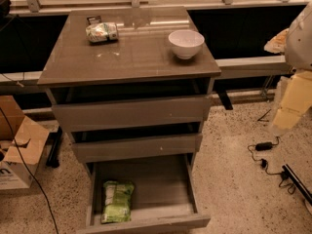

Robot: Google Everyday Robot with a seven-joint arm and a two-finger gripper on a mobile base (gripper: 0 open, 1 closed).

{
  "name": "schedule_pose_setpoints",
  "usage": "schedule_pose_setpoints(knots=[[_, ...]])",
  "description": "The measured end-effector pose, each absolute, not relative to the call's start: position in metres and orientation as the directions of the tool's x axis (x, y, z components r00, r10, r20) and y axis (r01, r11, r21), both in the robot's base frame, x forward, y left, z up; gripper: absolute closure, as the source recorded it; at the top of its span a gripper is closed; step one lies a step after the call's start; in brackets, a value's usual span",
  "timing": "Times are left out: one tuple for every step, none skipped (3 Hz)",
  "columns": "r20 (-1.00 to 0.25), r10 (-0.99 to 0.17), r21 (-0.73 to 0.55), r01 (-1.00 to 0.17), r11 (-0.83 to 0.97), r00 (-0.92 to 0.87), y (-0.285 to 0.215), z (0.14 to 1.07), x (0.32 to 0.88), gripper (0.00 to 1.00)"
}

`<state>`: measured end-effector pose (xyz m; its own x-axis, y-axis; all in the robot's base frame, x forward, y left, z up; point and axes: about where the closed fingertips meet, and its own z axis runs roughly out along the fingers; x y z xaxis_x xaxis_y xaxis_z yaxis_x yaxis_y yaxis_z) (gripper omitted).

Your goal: Pick green rice chip bag from bottom drawer and place on counter

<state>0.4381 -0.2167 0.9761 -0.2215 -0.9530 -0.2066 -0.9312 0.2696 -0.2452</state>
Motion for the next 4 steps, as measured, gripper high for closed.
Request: schedule_pose_setpoints(knots=[[-0.207,-0.953,-0.245,-0.931,0.27,-0.221,-0.217,0.976,0.438,0.0],[-0.249,-0.947,-0.229,-0.938,0.261,-0.202,-0.202,0.964,0.442,0.0],[-0.315,-0.931,-0.215,-0.942,0.257,-0.182,-0.183,0.945,0.445,0.0],[-0.379,-0.911,-0.201,-0.947,0.252,-0.162,-0.162,0.912,0.455,0.0]])
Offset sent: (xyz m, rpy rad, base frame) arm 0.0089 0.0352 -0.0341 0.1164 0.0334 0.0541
